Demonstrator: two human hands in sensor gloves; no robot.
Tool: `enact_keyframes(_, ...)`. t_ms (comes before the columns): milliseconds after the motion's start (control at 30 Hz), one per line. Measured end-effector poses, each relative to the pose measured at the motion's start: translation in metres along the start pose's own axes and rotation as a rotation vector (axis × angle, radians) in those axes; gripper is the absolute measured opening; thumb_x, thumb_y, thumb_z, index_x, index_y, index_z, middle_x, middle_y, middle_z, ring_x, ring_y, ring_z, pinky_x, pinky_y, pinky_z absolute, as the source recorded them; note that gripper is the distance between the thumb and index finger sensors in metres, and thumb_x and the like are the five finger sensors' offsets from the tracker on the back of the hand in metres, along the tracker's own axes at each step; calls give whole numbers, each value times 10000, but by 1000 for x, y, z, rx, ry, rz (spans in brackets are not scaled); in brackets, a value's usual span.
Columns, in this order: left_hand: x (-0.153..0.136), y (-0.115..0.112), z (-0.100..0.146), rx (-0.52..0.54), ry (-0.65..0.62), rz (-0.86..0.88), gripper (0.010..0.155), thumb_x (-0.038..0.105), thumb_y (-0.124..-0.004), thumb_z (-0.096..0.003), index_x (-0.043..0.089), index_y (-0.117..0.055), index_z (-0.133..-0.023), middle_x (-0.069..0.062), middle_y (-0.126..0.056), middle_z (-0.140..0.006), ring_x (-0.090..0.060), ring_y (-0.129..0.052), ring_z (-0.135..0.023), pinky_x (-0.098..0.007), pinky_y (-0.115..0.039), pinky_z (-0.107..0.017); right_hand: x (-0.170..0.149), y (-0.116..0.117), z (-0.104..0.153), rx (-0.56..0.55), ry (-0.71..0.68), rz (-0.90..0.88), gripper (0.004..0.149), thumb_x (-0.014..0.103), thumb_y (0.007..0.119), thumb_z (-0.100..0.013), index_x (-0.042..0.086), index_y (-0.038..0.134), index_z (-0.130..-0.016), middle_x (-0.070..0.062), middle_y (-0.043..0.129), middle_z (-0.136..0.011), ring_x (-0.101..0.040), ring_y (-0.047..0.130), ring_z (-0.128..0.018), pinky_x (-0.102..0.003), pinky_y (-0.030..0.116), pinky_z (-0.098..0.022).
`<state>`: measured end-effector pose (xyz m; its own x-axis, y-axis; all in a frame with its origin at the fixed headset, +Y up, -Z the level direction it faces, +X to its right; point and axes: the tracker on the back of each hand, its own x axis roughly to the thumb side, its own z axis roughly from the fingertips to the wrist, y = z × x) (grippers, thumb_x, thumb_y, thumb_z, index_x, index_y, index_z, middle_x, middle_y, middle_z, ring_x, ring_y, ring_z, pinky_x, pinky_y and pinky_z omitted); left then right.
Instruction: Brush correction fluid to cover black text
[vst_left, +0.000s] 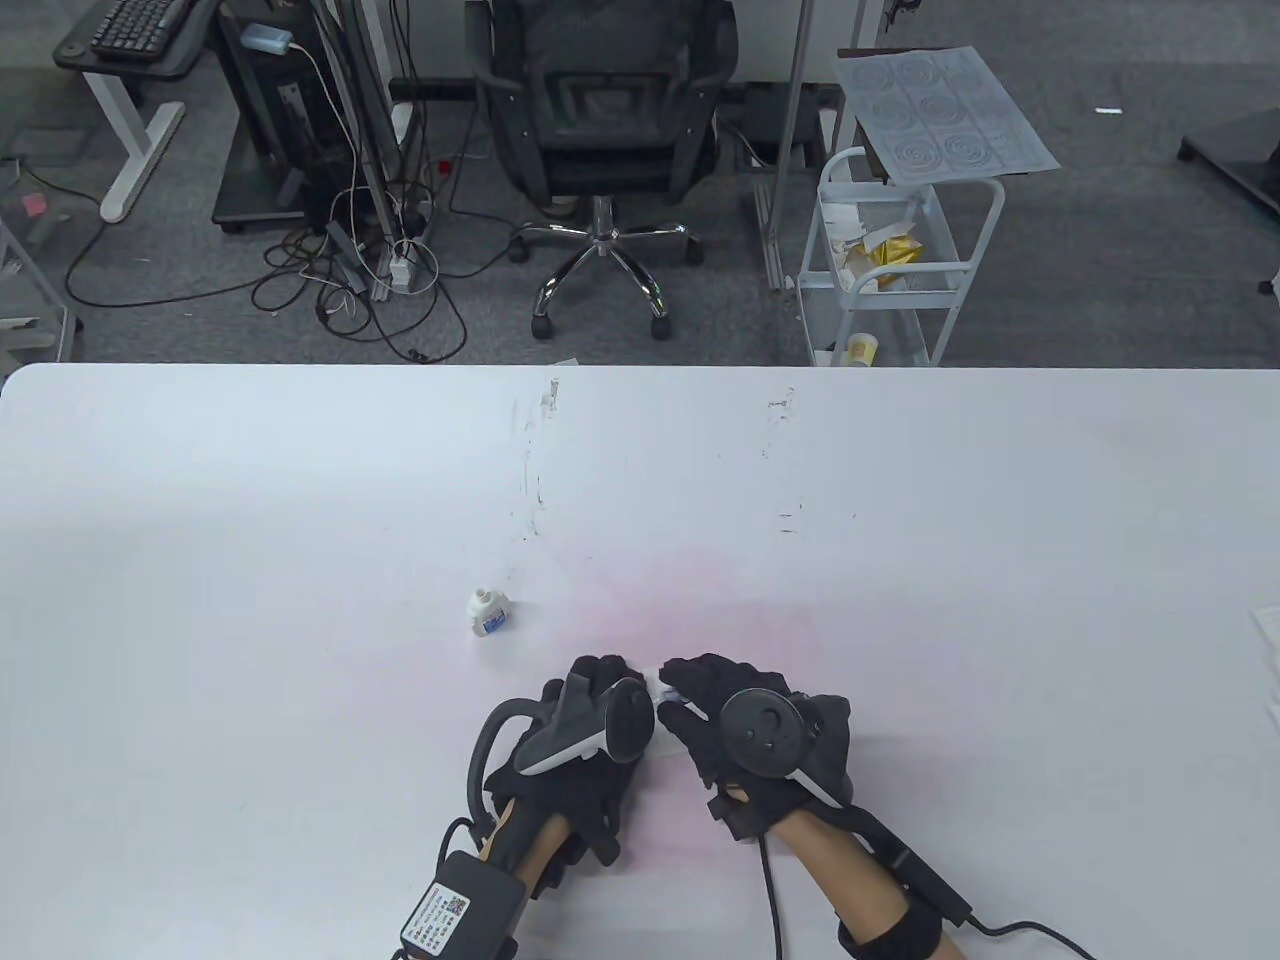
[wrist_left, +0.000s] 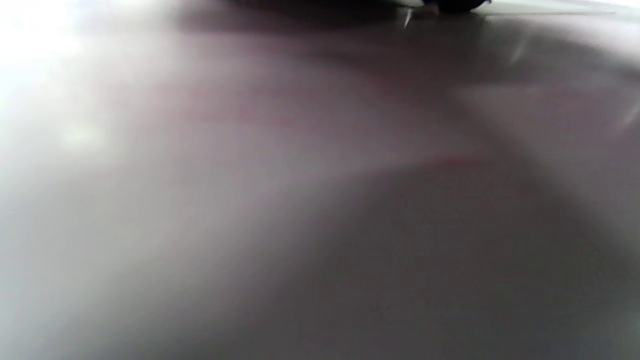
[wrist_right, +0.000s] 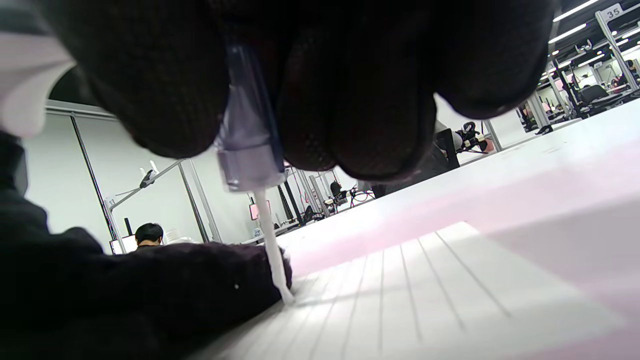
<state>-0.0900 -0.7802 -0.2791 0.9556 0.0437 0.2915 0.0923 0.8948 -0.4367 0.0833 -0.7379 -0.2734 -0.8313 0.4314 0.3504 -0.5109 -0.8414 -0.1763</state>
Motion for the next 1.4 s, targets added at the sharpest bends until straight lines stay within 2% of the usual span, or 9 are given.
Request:
enact_keyframes(233, 0, 0, 0, 0, 0, 0, 654, 501, -518, -512, 326, -219, -1065, 25, -157, -1161, -251, -236, -1124, -445, -326, -832, -1, 0, 0, 38, -2, 7, 456, 440, 922, -325, 238, 895, -732, -38, 943, -681, -279, 1047, -489, -502, 818, -447)
enact_keyframes(400, -1, 0, 0, -4, -1, 4, 653, 502, -518, -512, 327, -218, -1065, 27, -154, -1161, -250, -233, -1124, -445, -324, -832, -4, -6, 0, -8, 45, 66, 455, 440, 924, -325, 237, 896, -732, -39, 943, -681, -282, 1046, -488, -504, 816, -448)
enact_keyframes(567, -1, 0, 0, -4, -1, 4, 652, 502, -518, -512, 327, -218, -1065, 27, -155, -1160, -250, -233, -1124, -444, -324, -831, -5, -7, 0, -40, 38, -4, 457, 441, 922, -326, 238, 894, -734, -39, 940, -684, -281, 1045, -493, -502, 816, -451)
enact_keyframes(800, -1, 0, 0, -4, -1, 4, 653, 502, -517, -512, 328, -216, -1064, 27, -154, -1160, -250, -230, -1124, -444, -323, -832, -4, 0, -1, 11, 14, 11, 456, 437, 923, -327, 241, 891, -738, -36, 938, -690, -282, 1044, -500, -503, 814, -455)
enact_keyframes(1067, -1, 0, 0, -5, -1, 4, 653, 502, -516, -512, 327, -215, -1065, 27, -153, -1160, -249, -230, -1124, -445, -322, -831, -8, -7, 0, -47, 44, 0, 457, 437, 925, -327, 243, 889, -739, -36, 936, -692, -281, 1044, -503, -504, 812, -458)
enact_keyframes(1400, -1, 0, 0, -6, -1, 3, 653, 503, -515, -510, 330, -215, -1064, 28, -151, -1160, -249, -228, -1124, -444, -321, -831, -3, 0, 1, 25, 0, -5, 454, 442, 927, -322, 238, 899, -726, -36, 948, -674, -276, 1052, -484, -499, 823, -444)
